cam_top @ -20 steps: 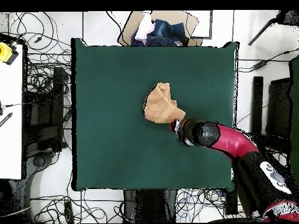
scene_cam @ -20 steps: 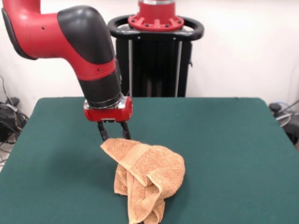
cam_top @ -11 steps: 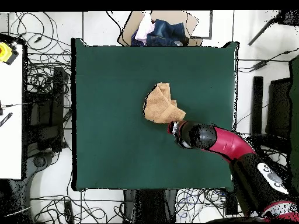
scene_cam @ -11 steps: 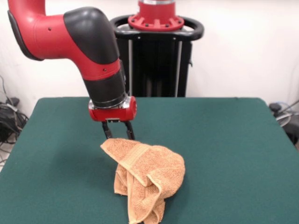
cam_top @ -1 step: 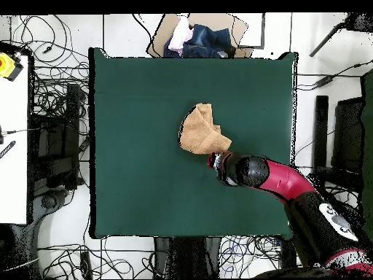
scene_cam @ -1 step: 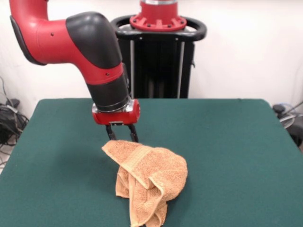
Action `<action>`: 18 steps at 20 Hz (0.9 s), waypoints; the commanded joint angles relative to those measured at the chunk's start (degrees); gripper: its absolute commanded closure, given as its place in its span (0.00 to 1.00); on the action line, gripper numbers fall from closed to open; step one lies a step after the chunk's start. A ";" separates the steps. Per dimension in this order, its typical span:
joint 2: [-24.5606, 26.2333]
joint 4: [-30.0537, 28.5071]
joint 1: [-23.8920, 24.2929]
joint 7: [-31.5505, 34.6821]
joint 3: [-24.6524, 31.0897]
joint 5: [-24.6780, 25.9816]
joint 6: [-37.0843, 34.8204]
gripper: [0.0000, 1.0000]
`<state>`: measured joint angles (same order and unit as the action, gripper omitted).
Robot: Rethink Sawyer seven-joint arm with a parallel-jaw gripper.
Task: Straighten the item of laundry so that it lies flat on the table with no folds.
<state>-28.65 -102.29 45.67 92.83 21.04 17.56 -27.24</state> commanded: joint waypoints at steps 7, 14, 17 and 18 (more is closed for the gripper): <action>-0.64 -1.46 -0.27 6.00 2.25 -1.99 1.57 0.00; -3.07 3.69 -2.56 3.42 1.23 0.67 0.91 0.00; -3.38 3.45 -2.81 3.64 1.13 1.46 2.92 0.00; -3.47 3.43 -2.87 3.85 1.05 1.43 3.14 0.00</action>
<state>-30.51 -101.42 45.35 92.83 21.04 17.57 -27.24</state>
